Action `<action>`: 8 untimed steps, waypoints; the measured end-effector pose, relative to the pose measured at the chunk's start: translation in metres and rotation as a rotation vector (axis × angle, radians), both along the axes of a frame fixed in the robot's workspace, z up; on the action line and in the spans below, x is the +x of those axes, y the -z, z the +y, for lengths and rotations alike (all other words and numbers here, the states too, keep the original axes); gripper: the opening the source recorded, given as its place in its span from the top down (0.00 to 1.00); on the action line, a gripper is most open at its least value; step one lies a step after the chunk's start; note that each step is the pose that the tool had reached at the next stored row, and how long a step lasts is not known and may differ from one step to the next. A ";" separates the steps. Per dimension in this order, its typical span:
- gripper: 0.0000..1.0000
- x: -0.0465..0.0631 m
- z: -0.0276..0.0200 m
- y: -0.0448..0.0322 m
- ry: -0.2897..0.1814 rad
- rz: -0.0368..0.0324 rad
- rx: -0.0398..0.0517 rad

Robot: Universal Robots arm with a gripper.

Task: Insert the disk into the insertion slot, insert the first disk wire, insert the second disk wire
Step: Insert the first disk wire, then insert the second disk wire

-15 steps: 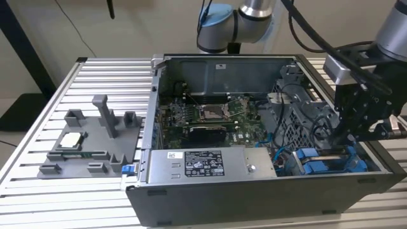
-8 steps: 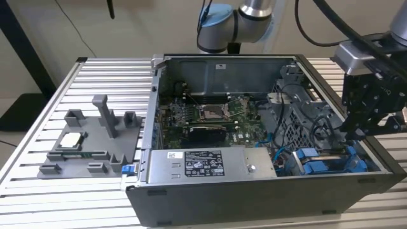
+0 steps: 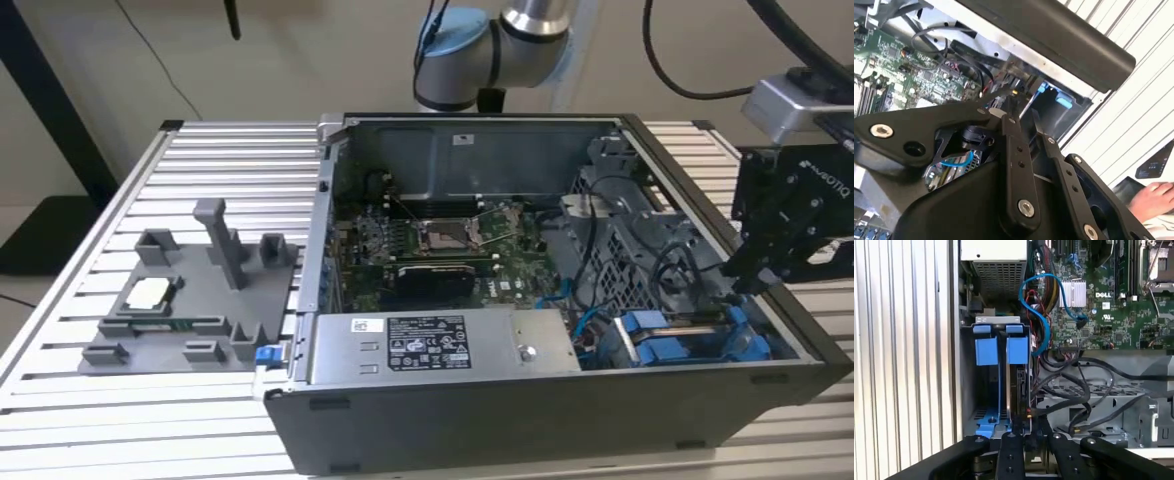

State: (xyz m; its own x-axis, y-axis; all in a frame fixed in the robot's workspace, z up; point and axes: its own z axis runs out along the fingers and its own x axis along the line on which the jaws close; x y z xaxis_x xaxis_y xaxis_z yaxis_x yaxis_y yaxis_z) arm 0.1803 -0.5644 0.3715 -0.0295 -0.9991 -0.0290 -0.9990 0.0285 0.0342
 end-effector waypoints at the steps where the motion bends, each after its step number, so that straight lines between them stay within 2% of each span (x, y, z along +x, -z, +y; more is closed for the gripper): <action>1: 0.74 0.004 0.0000 0.0000 0.000 0.0030 0.0004; 3: 0.74 0.013 0.0000 0.0000 0.000 0.0108 0.0011; 6: 0.74 0.023 0.0000 0.0001 0.000 0.0288 0.0021; 8: 0.74 0.027 -0.0004 0.0012 0.000 0.0354 0.0061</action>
